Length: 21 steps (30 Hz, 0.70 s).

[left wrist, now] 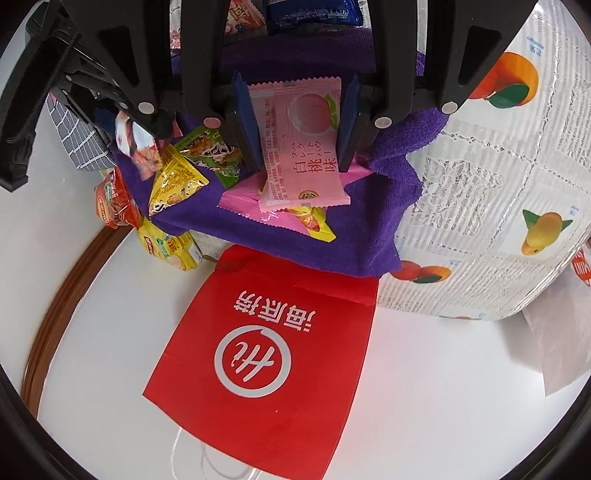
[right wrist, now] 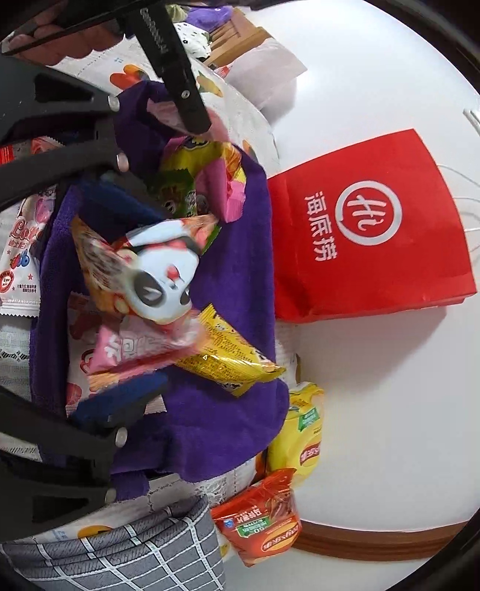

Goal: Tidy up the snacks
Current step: 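Open both tools to release the panda bag and pink bag onto the towel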

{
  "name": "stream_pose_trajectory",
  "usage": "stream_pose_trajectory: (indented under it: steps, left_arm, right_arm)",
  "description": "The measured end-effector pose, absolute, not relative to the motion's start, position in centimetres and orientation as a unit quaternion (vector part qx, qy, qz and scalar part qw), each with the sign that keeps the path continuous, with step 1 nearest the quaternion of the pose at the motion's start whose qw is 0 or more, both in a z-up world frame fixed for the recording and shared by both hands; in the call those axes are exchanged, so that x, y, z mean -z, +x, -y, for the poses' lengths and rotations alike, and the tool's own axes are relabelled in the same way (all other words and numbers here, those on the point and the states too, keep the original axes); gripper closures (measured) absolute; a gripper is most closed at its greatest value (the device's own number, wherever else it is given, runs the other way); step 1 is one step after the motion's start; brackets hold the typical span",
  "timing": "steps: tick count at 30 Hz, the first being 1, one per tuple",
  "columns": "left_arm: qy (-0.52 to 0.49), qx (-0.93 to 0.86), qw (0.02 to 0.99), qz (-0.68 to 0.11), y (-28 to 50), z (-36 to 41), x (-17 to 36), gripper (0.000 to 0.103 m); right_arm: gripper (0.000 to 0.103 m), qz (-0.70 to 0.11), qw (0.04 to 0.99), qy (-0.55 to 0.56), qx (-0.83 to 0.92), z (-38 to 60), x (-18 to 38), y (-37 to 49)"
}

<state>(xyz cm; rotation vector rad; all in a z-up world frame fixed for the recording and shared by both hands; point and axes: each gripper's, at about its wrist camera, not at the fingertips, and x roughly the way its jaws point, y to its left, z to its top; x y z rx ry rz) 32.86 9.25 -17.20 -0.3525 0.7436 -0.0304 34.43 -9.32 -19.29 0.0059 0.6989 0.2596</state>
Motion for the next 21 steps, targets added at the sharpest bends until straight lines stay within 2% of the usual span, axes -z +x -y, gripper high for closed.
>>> stream_pose_trajectory:
  steps: [7, 12, 14, 16, 21]
  left_arm:
    - [-0.172, 0.015, 0.915, -0.365, 32.9, -9.4, 17.5, 0.064]
    - [-0.173, 0.016, 0.910, -0.376, 33.2, -9.4, 17.9, 0.053]
    - [-0.170, 0.014, 0.909, -0.380, 33.3, -9.3, 17.9, 0.041]
    - [-0.169, 0.014, 0.908, -0.382, 33.2, -9.3, 17.7, 0.036]
    - [-0.171, 0.018, 0.914, -0.366, 32.5, -9.3, 16.8, 0.032]
  right_arm:
    - [0.016, -0.330, 0.935, 0.009, -0.131, 9.7, 18.6, 34.2]
    - [0.016, -0.328, 0.934, 0.029, -0.139, 10.3, 18.0, 33.9]
    - [0.016, -0.326, 0.933, 0.035, -0.149, 10.3, 17.7, 33.7]
    - [0.015, -0.325, 0.932, 0.039, -0.155, 10.3, 17.4, 33.5]
    - [0.016, -0.323, 0.931, 0.028, -0.164, 9.9, 16.6, 32.6]
